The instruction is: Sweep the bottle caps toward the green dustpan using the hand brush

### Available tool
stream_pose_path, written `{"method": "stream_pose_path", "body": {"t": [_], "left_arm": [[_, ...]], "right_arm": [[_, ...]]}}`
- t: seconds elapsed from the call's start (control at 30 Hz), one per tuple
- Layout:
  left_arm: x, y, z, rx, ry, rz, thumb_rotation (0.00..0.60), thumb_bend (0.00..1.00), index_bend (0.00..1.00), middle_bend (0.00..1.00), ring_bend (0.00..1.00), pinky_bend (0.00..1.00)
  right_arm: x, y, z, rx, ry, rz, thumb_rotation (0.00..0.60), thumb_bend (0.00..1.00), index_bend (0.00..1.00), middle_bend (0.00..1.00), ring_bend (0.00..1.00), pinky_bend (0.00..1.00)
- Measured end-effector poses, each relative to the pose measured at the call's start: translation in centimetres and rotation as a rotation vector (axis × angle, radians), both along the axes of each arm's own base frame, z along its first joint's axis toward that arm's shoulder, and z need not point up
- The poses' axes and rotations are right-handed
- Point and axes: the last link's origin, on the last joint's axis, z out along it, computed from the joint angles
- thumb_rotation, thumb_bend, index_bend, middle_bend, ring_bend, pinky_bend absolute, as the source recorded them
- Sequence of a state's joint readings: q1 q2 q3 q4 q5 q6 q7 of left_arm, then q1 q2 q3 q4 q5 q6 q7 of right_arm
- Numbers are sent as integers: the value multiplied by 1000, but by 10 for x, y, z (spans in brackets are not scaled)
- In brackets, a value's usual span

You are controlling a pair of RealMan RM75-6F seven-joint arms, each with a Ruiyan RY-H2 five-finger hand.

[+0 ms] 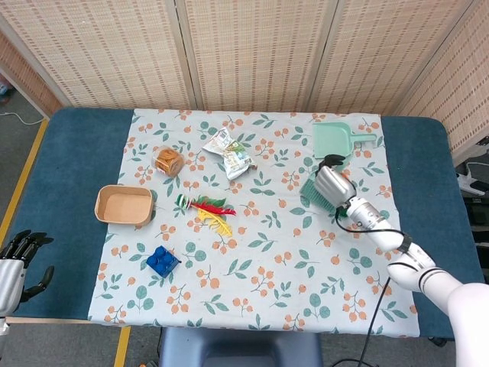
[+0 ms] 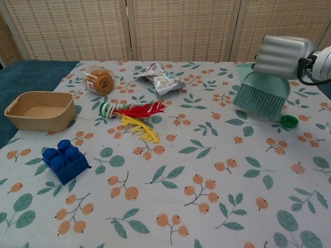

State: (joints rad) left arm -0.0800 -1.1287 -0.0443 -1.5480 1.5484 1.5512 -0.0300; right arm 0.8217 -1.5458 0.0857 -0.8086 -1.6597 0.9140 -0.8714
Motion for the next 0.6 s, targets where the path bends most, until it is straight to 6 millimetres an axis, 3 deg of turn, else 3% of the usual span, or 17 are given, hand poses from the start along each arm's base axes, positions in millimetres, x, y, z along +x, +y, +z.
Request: {"method": "stream_pose_path", "body": {"t": [0.23, 0.4, 0.6], "left_arm": [[0, 0, 1, 4, -3, 3, 600, 375, 272, 207, 126, 356], [-1, 0, 1, 5, -5, 5, 600, 375, 272, 208, 126, 356], [-1, 0, 0, 0, -1, 8, 600, 376, 272, 208, 126, 355]], "right_arm": [[17, 29, -10, 125, -163, -7, 600, 1000, 747, 671, 540, 513], [12, 46, -5, 183, -154, -24, 600, 1000, 747, 671, 540, 513], [-4, 57, 14, 177, -108, -38, 600, 1000, 747, 671, 540, 513]]}}
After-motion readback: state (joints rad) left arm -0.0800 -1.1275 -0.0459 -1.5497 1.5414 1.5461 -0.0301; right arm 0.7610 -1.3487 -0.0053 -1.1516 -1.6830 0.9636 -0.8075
